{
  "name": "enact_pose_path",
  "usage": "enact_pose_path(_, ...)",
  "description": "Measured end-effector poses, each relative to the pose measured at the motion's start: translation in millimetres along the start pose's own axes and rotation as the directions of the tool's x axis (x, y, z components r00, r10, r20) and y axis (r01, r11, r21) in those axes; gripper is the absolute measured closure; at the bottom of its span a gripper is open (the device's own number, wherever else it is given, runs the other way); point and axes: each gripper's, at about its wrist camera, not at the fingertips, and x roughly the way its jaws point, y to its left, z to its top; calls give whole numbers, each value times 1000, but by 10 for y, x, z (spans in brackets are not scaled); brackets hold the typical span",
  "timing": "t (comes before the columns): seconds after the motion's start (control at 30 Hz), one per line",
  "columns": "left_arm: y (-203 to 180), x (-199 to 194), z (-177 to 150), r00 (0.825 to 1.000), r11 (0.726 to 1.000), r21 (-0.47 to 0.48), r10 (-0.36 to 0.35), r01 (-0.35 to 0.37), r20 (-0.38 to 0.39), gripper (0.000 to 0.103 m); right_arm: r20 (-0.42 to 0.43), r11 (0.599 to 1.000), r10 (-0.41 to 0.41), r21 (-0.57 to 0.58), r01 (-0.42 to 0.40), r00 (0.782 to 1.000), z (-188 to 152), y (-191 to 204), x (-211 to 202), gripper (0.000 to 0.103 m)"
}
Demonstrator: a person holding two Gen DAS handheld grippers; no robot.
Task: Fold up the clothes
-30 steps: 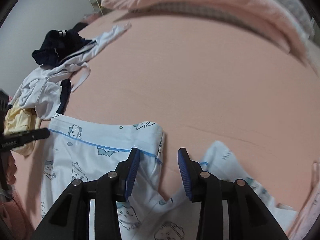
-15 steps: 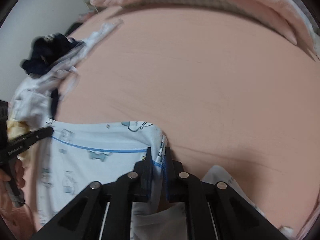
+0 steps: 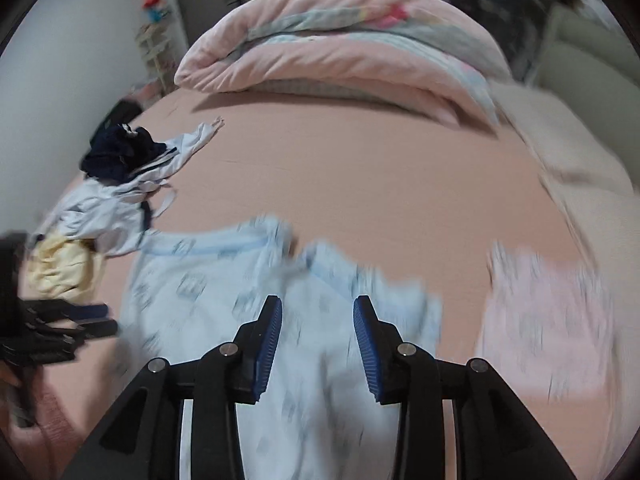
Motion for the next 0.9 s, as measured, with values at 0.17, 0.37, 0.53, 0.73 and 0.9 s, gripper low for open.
enact_pose_path(0.17, -181, 156, -603, 989, 994, -83, 59, -70, -136, 66, -119, 996, 40, 81, -30, 992, -962, -282, -258, 62)
enact_pose_path(0.37, -157, 152, -1311, 977, 966, -170, 178, -197, -119, 64, -222, 998, -12, 51, 23, 975, -1832, -200, -81, 63)
enact_pose_path(0.53, 14, -93, -1560, 1000, 939, -342, 23, -29, -22, 66, -148, 989, -45, 136, 65, 988, -1865, -303, -325, 62)
enact_pose_path(0.73, 60, 56, -1650, 994, 923, -373, -104, 91, -15, 66, -210, 973, -69, 200, 112, 975, -2106, -526, -289, 50)
enact_pose_path(0.9, 0, -101, -1695, 994, 925, -365, -110, 105, 6, 95, -190, 980, 26, 198, 13, 981, -2095, -506, -258, 66)
